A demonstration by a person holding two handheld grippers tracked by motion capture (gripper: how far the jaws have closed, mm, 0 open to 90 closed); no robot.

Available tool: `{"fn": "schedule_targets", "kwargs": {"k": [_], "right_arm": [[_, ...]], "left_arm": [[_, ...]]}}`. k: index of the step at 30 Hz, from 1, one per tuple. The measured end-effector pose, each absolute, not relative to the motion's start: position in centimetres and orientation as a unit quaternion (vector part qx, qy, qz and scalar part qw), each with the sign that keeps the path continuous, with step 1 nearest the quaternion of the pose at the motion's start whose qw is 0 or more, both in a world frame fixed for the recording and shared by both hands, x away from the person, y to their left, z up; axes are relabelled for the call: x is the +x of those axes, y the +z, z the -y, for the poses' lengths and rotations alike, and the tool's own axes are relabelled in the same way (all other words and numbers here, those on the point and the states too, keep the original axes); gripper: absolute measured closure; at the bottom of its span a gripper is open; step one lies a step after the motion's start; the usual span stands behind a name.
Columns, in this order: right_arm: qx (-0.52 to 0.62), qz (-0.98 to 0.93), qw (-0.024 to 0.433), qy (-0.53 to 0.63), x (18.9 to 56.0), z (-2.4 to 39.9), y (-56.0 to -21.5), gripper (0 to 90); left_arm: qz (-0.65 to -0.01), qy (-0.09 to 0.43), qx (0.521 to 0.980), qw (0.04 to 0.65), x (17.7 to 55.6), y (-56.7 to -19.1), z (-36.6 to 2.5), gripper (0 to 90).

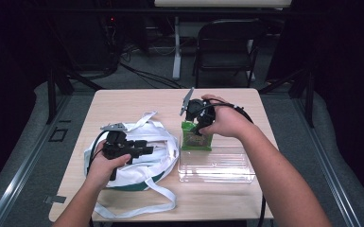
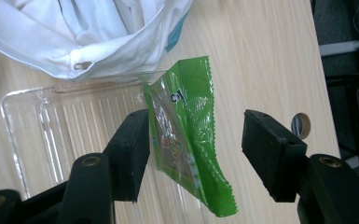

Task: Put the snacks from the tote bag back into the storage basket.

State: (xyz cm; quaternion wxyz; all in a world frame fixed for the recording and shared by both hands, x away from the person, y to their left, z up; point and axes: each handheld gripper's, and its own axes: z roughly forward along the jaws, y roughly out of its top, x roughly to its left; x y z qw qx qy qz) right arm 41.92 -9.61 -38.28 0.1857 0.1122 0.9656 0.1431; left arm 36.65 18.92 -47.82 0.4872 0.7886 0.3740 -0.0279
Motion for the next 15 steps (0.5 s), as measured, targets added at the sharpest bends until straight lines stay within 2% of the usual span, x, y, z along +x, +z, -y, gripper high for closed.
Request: {"fn": "schedule_targets", "kwargs": {"k": [15], "right_arm": [[0.222, -0.938, 0.186, 0.19, 41.5, 10.8, -38.7, 44.3]], "left_arm": [[-0.374, -0.029, 0.789, 0.486, 36.7, -47.8, -19.0, 47.5]]}}
